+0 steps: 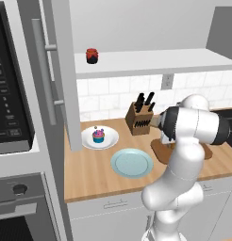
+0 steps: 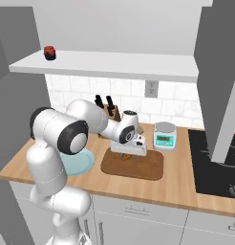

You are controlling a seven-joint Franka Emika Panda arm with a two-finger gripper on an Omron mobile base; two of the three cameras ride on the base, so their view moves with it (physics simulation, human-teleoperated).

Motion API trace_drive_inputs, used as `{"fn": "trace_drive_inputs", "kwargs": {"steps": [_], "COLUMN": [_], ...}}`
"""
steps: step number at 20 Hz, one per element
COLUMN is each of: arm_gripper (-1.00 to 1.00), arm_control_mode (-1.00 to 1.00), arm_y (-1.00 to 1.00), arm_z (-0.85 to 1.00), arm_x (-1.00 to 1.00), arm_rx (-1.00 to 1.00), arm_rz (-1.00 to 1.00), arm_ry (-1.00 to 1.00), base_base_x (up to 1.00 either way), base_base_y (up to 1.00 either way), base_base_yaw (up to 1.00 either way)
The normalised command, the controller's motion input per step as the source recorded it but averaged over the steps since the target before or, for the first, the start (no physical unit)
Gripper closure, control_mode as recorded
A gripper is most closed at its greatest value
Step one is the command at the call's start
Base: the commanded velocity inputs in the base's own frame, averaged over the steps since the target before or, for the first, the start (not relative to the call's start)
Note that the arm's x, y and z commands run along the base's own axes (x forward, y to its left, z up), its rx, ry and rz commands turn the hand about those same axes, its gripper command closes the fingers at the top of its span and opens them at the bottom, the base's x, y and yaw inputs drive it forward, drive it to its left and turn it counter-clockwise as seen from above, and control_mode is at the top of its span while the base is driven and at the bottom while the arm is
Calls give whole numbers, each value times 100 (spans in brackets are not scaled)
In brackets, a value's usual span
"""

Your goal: From the different types of pastries on the counter, select a croissant and place it on the cutting board. Then retrieve a jar of jam from the cabinet and place it alongside the croissant on the cutting board.

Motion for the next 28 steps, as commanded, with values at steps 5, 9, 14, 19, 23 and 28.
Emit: {"fn": "trace_drive_inputs", "kwargs": {"steps": [5,9,14,19,23,28], "arm_gripper": [-100,-100,-100,-100,-100,-100], "arm_control_mode": [-100,-100,-100,-100,-100,-100], "arm_y": [0,0,0,0,0,9], "arm_z": [0,9,64,92,82,73], "arm_x": [1,0,-5,-28,-50,-67], "arm_rx": [0,0,0,0,0,0], "arm_rz": [0,0,0,0,2,8], "arm_ry": [0,0,-3,-9,-21,-26], "base_base_x": [0,0,0,0,0,0], "base_base_y": [0,0,0,0,0,0], "base_base_yaw": [0,0,0,0,0,0]}}
